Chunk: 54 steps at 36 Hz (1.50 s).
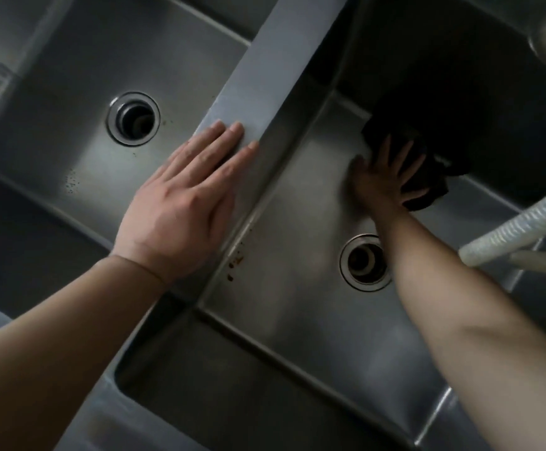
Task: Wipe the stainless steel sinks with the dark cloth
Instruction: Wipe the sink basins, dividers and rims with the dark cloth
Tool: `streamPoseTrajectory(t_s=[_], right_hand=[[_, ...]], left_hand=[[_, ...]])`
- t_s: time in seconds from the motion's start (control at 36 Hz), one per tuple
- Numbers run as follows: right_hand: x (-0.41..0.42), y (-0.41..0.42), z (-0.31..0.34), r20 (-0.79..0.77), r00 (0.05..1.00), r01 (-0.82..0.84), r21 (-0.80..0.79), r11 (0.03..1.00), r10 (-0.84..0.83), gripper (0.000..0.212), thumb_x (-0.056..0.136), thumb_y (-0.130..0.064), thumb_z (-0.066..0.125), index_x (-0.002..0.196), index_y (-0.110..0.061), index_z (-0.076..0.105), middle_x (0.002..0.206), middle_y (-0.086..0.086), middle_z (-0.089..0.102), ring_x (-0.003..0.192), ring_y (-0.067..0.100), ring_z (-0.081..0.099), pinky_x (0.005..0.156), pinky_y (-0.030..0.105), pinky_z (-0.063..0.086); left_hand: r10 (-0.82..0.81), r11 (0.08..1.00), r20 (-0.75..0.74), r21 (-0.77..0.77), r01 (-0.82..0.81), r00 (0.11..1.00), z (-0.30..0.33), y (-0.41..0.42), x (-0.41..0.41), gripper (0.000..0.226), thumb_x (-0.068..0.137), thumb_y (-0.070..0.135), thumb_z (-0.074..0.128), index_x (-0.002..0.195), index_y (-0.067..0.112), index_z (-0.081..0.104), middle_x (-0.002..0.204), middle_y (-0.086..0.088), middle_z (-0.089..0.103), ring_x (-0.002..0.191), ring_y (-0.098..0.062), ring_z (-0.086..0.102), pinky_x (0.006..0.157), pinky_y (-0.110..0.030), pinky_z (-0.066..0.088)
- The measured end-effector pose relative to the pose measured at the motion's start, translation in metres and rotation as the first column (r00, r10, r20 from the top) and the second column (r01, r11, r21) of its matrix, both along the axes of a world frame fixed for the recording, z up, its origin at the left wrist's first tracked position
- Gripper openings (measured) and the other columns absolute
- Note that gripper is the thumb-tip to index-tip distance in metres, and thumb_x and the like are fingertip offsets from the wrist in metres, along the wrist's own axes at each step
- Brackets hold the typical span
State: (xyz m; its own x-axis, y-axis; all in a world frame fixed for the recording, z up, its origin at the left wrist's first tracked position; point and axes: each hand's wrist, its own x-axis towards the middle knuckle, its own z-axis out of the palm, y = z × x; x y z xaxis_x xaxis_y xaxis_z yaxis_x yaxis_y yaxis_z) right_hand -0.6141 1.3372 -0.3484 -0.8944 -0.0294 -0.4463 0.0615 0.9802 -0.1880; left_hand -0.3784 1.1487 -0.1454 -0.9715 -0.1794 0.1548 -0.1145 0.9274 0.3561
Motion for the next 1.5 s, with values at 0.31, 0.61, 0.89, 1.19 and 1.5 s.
streamPoseTrajectory(t_s=[0.31, 0.61, 0.89, 1.19, 1.5], right_hand=[[0.063, -0.074, 0.012, 0.117, 0.955, -0.25, -0.177, 0.952, 0.272, 0.078, 0.092, -0.056, 0.043, 0.152, -0.048, -0.005, 0.163, -0.009, -0.02, 0.147, 0.024, -0.027, 0.108, 0.071, -0.015], [0.259, -0.009, 0.01, 0.122, 0.679, -0.707, -0.156, 0.69, 0.724, 0.086, 0.086, -0.055, 0.044, 0.152, -0.044, -0.011, 0.159, -0.006, -0.029, 0.139, 0.026, -0.041, 0.105, 0.073, -0.016], [0.286, 0.041, -0.002, -0.074, 0.243, -0.94, -0.266, 0.215, 0.967, 0.055, 0.091, -0.047, 0.034, 0.146, -0.043, 0.039, 0.159, -0.003, 0.031, 0.15, 0.029, 0.016, 0.11, 0.069, 0.004], [0.206, 0.091, 0.008, 0.096, 0.648, -0.753, -0.069, 0.655, 0.756, 0.057, 0.094, -0.066, 0.025, 0.148, -0.057, 0.009, 0.165, -0.012, 0.004, 0.151, 0.021, -0.008, 0.112, 0.069, -0.001], [0.228, -0.018, 0.009, 0.146, 0.73, -0.665, -0.078, 0.743, 0.668, 0.071, 0.095, -0.066, 0.028, 0.151, -0.048, -0.013, 0.16, -0.008, -0.027, 0.144, 0.027, -0.033, 0.107, 0.073, -0.014]], left_hand=[[0.019, 1.0, -0.041, 0.004, -0.018, 0.999, -0.003, 0.0, -0.001, 0.041, 0.103, 0.022, 0.051, 0.142, 0.009, 0.053, 0.149, -0.011, 0.048, 0.143, -0.027, 0.039, 0.116, -0.045, 0.035], [0.091, 0.996, 0.14, -0.029, -0.088, 0.986, 0.005, 0.003, 0.003, 0.056, 0.097, 0.037, 0.05, 0.152, 0.03, 0.038, 0.16, 0.005, 0.034, 0.151, -0.02, 0.023, 0.115, -0.066, 0.019], [0.135, 0.991, 0.147, -0.019, -0.134, 0.98, 0.007, 0.003, 0.001, 0.059, 0.093, 0.031, 0.047, 0.151, 0.036, 0.036, 0.161, 0.004, 0.03, 0.152, -0.028, 0.019, 0.116, -0.059, 0.027], [0.097, 0.994, 0.065, -0.061, -0.093, 0.993, -0.001, 0.0, 0.001, 0.054, 0.095, 0.025, 0.049, 0.149, 0.027, 0.045, 0.157, -0.004, 0.04, 0.149, -0.031, 0.028, 0.118, -0.055, 0.025], [0.127, 0.99, 0.12, -0.082, -0.118, 0.985, 0.002, 0.001, 0.003, 0.053, 0.097, 0.034, 0.042, 0.15, 0.036, 0.039, 0.16, 0.003, 0.035, 0.151, -0.024, 0.022, 0.121, -0.056, 0.014]])
